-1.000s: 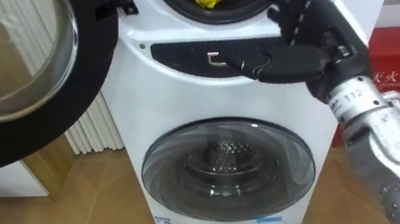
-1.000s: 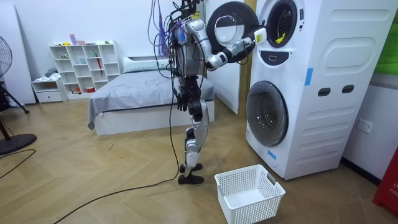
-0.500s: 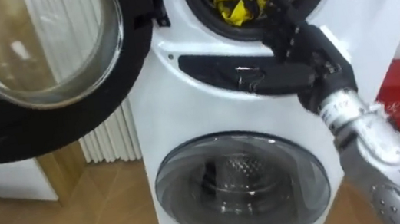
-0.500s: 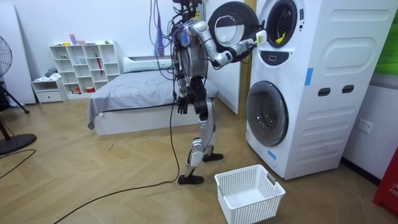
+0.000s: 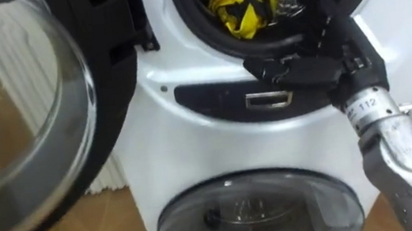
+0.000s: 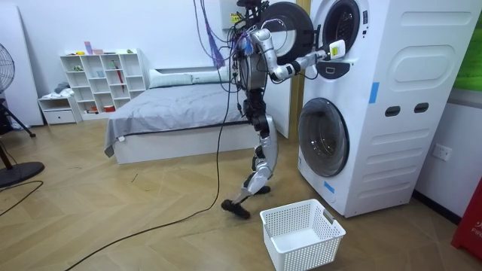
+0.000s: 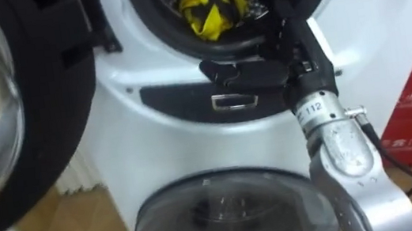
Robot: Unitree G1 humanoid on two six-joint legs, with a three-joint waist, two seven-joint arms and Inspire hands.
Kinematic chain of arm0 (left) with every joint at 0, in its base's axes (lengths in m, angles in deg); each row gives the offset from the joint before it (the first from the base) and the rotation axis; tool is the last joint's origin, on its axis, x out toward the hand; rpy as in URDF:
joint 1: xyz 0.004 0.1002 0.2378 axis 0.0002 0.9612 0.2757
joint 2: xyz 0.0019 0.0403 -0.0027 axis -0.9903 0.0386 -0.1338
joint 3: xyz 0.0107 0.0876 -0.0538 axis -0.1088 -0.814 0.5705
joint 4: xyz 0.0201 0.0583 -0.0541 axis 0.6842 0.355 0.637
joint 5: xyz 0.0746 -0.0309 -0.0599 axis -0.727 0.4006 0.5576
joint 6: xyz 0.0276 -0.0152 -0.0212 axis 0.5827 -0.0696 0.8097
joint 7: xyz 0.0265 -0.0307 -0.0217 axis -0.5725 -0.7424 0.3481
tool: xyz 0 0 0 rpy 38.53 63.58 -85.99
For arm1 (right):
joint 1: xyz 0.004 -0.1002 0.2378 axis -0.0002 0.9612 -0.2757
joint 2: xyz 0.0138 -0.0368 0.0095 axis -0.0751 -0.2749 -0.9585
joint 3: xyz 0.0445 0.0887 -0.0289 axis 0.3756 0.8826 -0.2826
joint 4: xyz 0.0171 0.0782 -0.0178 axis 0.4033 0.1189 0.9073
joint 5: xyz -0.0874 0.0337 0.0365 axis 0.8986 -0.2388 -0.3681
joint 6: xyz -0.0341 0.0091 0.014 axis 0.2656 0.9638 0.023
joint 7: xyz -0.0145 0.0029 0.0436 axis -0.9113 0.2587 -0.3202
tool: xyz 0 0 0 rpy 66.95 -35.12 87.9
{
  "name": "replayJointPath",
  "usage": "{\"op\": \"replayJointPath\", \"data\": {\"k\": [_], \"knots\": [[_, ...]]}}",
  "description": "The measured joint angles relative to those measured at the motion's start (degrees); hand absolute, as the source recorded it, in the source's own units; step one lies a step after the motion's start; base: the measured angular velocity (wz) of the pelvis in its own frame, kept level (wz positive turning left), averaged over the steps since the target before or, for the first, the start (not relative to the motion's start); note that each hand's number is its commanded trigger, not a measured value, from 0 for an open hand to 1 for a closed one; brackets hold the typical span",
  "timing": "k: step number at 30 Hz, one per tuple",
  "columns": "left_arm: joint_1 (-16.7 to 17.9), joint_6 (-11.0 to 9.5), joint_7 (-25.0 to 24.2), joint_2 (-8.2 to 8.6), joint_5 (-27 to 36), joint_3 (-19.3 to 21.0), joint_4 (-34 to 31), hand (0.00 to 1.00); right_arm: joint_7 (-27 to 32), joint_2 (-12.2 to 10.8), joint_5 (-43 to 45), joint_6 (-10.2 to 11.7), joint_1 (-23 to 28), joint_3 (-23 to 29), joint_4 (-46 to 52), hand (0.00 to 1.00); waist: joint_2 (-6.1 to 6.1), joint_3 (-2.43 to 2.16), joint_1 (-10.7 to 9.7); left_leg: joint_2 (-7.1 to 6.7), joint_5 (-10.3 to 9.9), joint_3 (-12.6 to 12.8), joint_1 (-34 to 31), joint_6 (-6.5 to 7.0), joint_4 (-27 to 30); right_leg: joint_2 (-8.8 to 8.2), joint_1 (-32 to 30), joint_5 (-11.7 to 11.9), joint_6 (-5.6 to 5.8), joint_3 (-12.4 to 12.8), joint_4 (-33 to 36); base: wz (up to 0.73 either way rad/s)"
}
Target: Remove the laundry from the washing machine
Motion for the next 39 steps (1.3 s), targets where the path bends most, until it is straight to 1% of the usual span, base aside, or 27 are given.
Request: {"op": "replayJointPath", "data": {"k": [1, 2, 3, 4, 5, 6, 7, 8, 9, 10, 13, 14, 15, 16, 18, 20, 22, 24, 25, 26, 28, 29, 31, 32, 35, 36, 39], "knots": [[-1.03, -0.11, -0.01, -0.08, 0.01, -0.43, -0.11, 0.0, -0.63, 0.05, -0.22, -0.32, 0.17, 0.04, -0.16, 0.0, 0.41, -0.02, -0.32, 0.83, 0.04, 0.12, 1.0, 0.04, -1.04, 1.52, -2.05, -2.36, -0.36, -0.42, -1.54, -0.26], [-1.52, -0.2, -0.01, -0.18, 0.02, -1.05, -0.12, 0.0, -0.84, 0.08, -0.22, -0.41, 0.43, -0.01, -0.16, 0.0, 0.5, 0.0, -0.37, 1.11, 0.09, 0.19, 1.56, 0.05, -1.57, 2.28, -3.04, -3.02, -0.41, -0.96, -2.89, -0.13], [-2.13, -0.54, -0.03, -0.16, 0.01, -1.51, 0.07, 0.0, -1.28, 0.07, 0.18, -0.79, 0.81, -0.08, -0.08, 0.0, 0.58, 0.01, -0.62, 1.35, 0.17, 0.19, 2.62, 0.05, -2.33, 3.45, -4.71, -3.59, -0.72, -1.97, -6.69, 0.0], [-2.07, -1.03, -0.04, 0.05, 0.01, -1.57, 0.05, 0.0, -1.64, 0.14, 0.74, -1.49, 0.87, -0.33, -0.04, 0.0, 0.63, 0.02, -0.86, 1.36, 0.17, 0.19, 3.58, 0.04, -2.94, 4.78, -5.51, -3.44, -1.14, -1.57, -12.64, 0.0], [-1.93, -1.1, -0.04, 0.13, 0.02, -1.63, 0.0, 0.0, -1.74, 0.16, 0.97, -1.7, 0.88, -0.51, -0.03, 0.0, 0.67, 0.02, -1.01, 1.35, 0.15, 0.15, 4.03, 0.0, -3.1, 5.26, -5.53, -2.79, -1.65, -1.43, -16.08, 0.12], [-1.23, -1.06, -0.04, 0.21, 0.01, -1.78, -0.02, 0.0, -1.88, 0.2, 1.13, -2.19, 0.91, -1.11, 0.0, 0.0, 0.78, -0.02, -1.65, 1.26, 0.03, -0.26, 4.91, -0.19, -3.37, 6.03, -5.41, 1.84, -2.16, -1.23, -21.42, 0.2], [0.26, -1.02, -0.11, 0.4, -0.33, -1.92, 0.06, 0.0, -2.52, 0.33, 0.94, -2.75, 0.94, -1.41, 0.0, 0.0, 1.58, -0.11, -2.08, 1.58, -0.14, -0.8, 5.87, -0.54, -3.69, 6.75, -3.95, 4.07, -3.18, -1.61, -23.63, 0.11], [0.9, -0.97, -0.13, 0.49, -0.76, -1.99, -0.01, 0.0, -3.05, 0.37, 0.82, -2.76, 0.94, -1.51, 0.0, 0.0, 2.16, -0.05, -1.98, 2.02, -0.2, -0.79, 6.21, -0.79, -3.89, 7.28, -3.15, 4.55, -3.08, -1.94, -25.17, 0.0], [2.33, -0.69, -0.14, 0.41, -1.25, -1.92, -0.04, 0.0, -4.26, 0.35, 0.57, -2.78, 0.94, -1.5, 0.36, 0.0, 2.51, -0.28, -2.06, 2.71, 0.02, -0.69, 6.26, -1.16, -4.52, 7.93, -2.04, 5.48, -3.23, -2.67, -27.52, -0.11], [3.68, -0.09, -0.17, 0.31, -1.3, -1.58, 0.05, 0.0, -4.81, 0.33, 0.18, -2.78, 0.94, -1.49, 0.93, 0.0, 2.74, -0.29, -2.06, 3.14, 0.25, -0.76, 6.15, -1.47, -4.99, 8.47, -1.67, 6.4, -3.59, -2.89, -29.1, -0.06], [6.89, 1.42, -0.48, 0.32, -1.32, -0.74, 0.06, 0.0, -5.78, 0.32, -0.15, -2.78, 0.95, -1.66, 1.49, 0.0, 3.09, -0.39, -1.82, 3.88, 0.49, -0.74, 6.08, -1.99, -5.06, 9.3, -1.52, 7.22, -4.04, -2.73, -30.64, -0.01], [7.21, 1.58, -0.61, 0.33, -1.32, -0.71, 0.09, 0.0, -5.8, 0.32, -0.1, -2.78, 0.95, -1.68, 1.5, 0.0, 3.11, -0.37, -1.67, 4.02, 0.56, -0.75, 6.22, -2.14, -5.15, 9.52, -1.54, 7.38, -4.18, -2.59, -30.93, 0.0], [7.84, 1.66, -0.83, 0.33, -1.32, -0.59, 0.13, 0.0, -5.81, 0.33, -0.03, -2.78, 0.95, -2.0, 1.44, 0.0, 3.09, -0.37, -1.37, 4.18, 0.75, -0.7, 6.62, -2.44, -5.62, 9.97, -1.26, 7.56, -4.32, -1.9, -31.36, 0.0], [8.03, 1.66, -0.94, 0.35, -1.32, -0.59, 0.13, 0.0, -5.84, 0.33, 0.22, -2.78, 0.95, -2.12, 1.44, 0.0, 3.11, -0.36, -1.06, 4.42, 0.87, -0.72, 6.81, -2.65, -5.77, 10.25, -0.82, 7.87, -4.66, -1.88, -31.84, -0.04], [8.09, 1.55, -1.2, 0.45, -1.33, -0.57, -0.2, 0.0, -5.92, 0.33, 0.63, -2.79, 0.95, -2.12, 1.42, 0.0, 2.91, -0.29, -0.31, 4.74, 0.81, -0.7, 6.96, -3.05, -5.75, 10.57, -0.57, 7.82, -4.92, -1.81, -31.86, 0.0], [8.14, 1.47, -1.46, 0.6, -1.29, -0.58, -0.33, 0.0, -6.29, 0.33, 0.46, -2.78, 0.94, -2.12, 1.44, 0.0, 2.66, -0.32, -0.24, 5.1, 0.52, -0.84, 6.59, -3.51, -5.33, 10.92, -0.56, 7.62, -5.24, -1.96, -31.86, 0.04], [7.78, 1.33, -1.54, 1.01, -1.3, -0.58, -0.55, 0.0, -6.92, 0.32, -0.92, -2.77, 0.94, -2.1, 2.53, 0.0, 2.25, -0.54, -0.28, 5.48, 0.01, -1.55, 5.95, -4.15, -4.45, 11.17, -0.48, 7.27, -5.73, -2.87, -31.81, 0.12], [7.36, 0.98, -1.77, 1.1, -1.33, -0.57, -0.52, 0.0, -7.62, 0.08, -2.66, -2.66, 0.93, -2.09, 4.57, 0.0, 2.01, -0.7, 0.28, 5.96, -0.16, -1.61, 5.43, -4.43, -3.73, 11.49, -0.53, 7.05, -6.2, -3.26, -31.77, 0.01], [6.86, 0.95, -1.94, 1.11, -1.33, -0.54, -0.44, 0.0, -8.09, 0.01, -2.63, -2.23, 0.57, -2.13, 6.28, 0.0, 1.86, -0.8, 1.13, 6.29, -0.42, -1.55, 5.42, -4.76, -3.59, 11.79, -0.55, 6.99, -6.59, -3.23, -31.74, -0.04], [6.63, 0.96, -1.96, 1.11, -1.3, -0.51, -0.45, 0.0, -8.3, 0.0, -2.65, -2.1, -0.01, -2.15, 6.84, 0.0, 1.75, -0.87, 1.3, 6.41, -0.5, -1.55, 5.48, -4.9, -3.62, 11.88, -0.55, 7.16, -7.09, -3.29, -31.76, 0.0], [5.87, 0.89, -1.96, 1.1, -1.27, -0.56, -0.46, 0.0, -9.52, 0.11, -3.77, -1.45, -3.2, -2.69, 8.35, 0.0, 1.58, -0.97, 1.44, 6.8, -0.38, -1.56, 6.2, -5.3, -4.59, 12.25, -0.31, 7.39, -7.78, -3.66, -32.64, 0.05], [5.78, 0.81, -1.96, 1.1, -1.27, -0.57, -0.46, 0.0, -9.82, 0.12, -3.84, -1.38, -3.84, -2.8, 8.89, 0.0, 1.43, -1.08, 1.4, 6.85, -0.3, -1.58, 6.35, -5.42, -5.01, 12.31, 0.11, 7.42, -7.85, -3.75, -32.98, 0.06], [5.66, 0.61, -1.93, 1.11, -1.24, -0.6, -0.42, 0.0, -10.96, 0.22, -5.81, -0.41, -5.73, -3.66, 10.55, 0.0, 1.19, -1.01, 1.39, 7.01, -0.12, -1.71, 7.3, -5.75, -6.55, 12.66, 1.41, 7.46, -8.08, -3.96, -34.51, 0.05], [5.65, 0.61, -1.93, 1.11, -1.24, -0.59, -0.42, 0.0, -11.44, 0.33, -6.84, -0.35, -5.77, -3.68, 11.05, 0.0, 1.14, -1.01, 1.37, 7.03, -0.09, -1.77, 7.56, -5.79, -6.91, 12.75, 1.8, 7.49, -8.12, -4.01, -35.0, 0.07], [5.56, 0.53, -1.92, 1.11, -1.19, -0.57, -0.46, 0.0, -12.68, 2.28, -10.67, -0.35, -5.76, -3.69, 14.5, 0.0, 0.8, -1.19, 0.91, 6.94, -0.11, -2.41, 7.74, -5.87, -7.86, 12.77, 2.3, 7.5, -8.09, -4.85, -35.9, 0.1], [5.5, 0.53, -1.92, 1.11, -1.2, -0.5, -0.44, 0.0, -13.17, 3.03, -11.6, -0.35, -5.76, -3.68, 16.13, 0.0, 0.8, -1.15, 0.81, 6.91, -0.09, -2.51, 8.01, -5.86, -8.1, 12.79, 2.31, 7.5, -8.08, -4.93, -36.21, 0.0], [5.18, 0.56, -1.97, 1.05, -1.19, 0.65, 0.09, 0.0, -14.52, 3.92, -11.93, -0.8, -5.77, -3.57, 18.37, 0.0, 0.62, -1.11, 0.92, 6.88, -0.07, -2.67, 8.21, -5.86, -8.72, 12.85, 2.43, 7.5, -8.07, -4.92, -36.77, 0.0]]}}
